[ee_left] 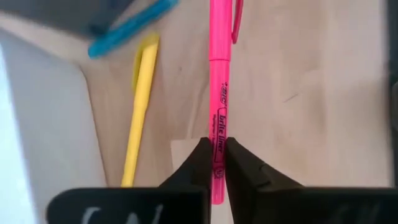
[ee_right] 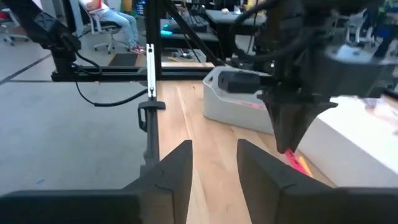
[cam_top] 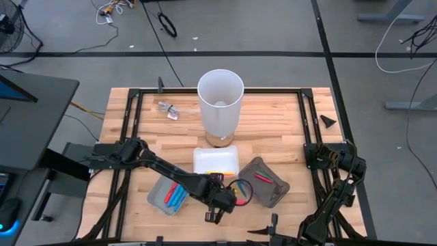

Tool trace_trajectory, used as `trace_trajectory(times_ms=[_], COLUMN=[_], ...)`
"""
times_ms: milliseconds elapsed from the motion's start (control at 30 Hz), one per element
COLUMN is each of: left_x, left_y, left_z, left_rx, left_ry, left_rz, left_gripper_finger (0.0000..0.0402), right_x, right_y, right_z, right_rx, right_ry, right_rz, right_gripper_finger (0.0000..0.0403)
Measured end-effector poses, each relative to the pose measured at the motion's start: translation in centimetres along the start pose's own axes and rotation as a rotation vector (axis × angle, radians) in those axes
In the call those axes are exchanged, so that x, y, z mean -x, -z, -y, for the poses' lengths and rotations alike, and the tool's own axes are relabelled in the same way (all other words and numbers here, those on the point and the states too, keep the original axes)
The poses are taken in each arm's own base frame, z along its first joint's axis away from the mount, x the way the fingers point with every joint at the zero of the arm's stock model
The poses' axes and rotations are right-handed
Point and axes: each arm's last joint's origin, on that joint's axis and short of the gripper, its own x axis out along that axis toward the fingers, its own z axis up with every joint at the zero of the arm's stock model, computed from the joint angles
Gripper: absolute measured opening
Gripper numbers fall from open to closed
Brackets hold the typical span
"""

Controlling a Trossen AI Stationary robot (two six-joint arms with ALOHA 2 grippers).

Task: Pick & Place Markers
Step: Put the pink marker pen in the white bin

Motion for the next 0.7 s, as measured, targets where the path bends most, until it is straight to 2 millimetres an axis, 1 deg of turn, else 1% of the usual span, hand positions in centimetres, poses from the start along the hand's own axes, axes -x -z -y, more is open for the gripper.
trace_trajectory(times_ms=[167,267,367,500,600,700], left_x=[2.7,3.8,4.5,5.4,6.5,8.1], left_y=[-1.1,-1.2,-1.1,-0.7,-0.4,-0.3], left_z=[1.6,2.5,3.2,3.8,4.0,3.9], left_rx=[-0.024,-0.025,-0.034,-0.046,-0.036,-0.022], left_ry=[-0.011,-0.044,-0.104,-0.202,-0.259,-0.29], left_rz=[0.068,0.1,0.133,0.18,0.221,0.266], left_gripper_finger=[0.002,0.0021,0.0021,0.002,0.002,0.002], right_x=[0.0,0.1,0.2,0.2,0.2,0.0], right_y=[-0.4,-0.4,-0.5,-0.5,-0.5,-0.7], right_z=[-0.2,-0.2,-0.2,-0.2,-0.2,-0.1], right_rx=[0.041,0.04,0.041,0.036,0.028,0.033], right_ry=[-0.008,0.013,0.032,0.036,0.035,0.039], right_rz=[0.019,0.031,0.04,0.042,0.044,0.048], right_gripper_finger=[0.0126,0.0126,0.0126,0.0126,0.0126,0.0126])
